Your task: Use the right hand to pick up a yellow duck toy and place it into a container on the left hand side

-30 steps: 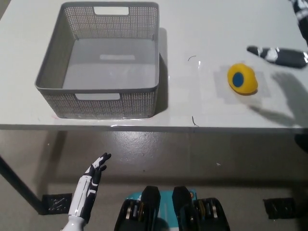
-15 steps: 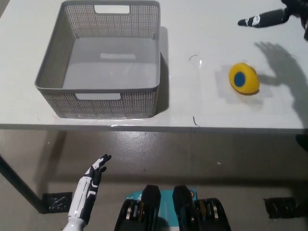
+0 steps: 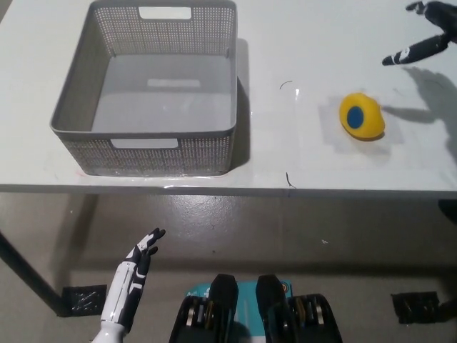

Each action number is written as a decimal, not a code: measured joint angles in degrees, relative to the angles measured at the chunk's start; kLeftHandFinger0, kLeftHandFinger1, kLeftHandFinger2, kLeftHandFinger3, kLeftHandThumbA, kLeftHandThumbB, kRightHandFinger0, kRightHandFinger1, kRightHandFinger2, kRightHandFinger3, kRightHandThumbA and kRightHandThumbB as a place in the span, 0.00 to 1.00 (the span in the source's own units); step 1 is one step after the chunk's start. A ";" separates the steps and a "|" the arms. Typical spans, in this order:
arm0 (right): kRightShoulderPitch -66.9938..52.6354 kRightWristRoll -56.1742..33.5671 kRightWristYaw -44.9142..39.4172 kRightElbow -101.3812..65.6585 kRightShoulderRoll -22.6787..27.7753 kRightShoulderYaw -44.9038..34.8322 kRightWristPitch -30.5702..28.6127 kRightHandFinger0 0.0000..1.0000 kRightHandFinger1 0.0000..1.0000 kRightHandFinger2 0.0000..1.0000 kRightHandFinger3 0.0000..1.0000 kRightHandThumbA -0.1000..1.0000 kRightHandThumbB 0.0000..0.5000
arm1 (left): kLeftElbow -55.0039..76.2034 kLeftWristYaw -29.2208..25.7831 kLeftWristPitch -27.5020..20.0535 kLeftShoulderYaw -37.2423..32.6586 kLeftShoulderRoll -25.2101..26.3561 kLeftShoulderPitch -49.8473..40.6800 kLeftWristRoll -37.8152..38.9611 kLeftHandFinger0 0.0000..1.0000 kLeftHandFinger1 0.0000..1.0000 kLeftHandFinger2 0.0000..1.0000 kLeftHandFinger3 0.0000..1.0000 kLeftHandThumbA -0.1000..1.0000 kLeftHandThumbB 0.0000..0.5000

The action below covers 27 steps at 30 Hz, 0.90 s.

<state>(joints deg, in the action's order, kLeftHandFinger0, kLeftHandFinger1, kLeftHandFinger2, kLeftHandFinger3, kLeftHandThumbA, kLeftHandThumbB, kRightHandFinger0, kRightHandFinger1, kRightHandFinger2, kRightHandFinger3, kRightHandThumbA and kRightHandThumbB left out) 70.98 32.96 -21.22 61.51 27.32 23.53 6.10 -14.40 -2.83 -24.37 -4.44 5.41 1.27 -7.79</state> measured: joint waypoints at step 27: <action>2.81 -4.88 -2.50 11.15 -3.62 -2.28 -5.97 1.00 1.00 1.00 1.00 1.00 0.99 | -0.08 0.01 -0.03 -1.23 0.60 1.47 -1.62 1.00 1.00 1.00 1.00 1.00 1.00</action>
<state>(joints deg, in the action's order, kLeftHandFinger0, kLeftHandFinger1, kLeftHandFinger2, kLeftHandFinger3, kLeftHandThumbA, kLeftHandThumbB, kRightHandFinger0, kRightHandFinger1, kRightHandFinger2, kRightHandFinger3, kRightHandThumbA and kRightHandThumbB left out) 73.79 28.08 -23.73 72.66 23.69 21.24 0.13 -14.48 -2.82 -24.40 -5.67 6.01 2.74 -9.42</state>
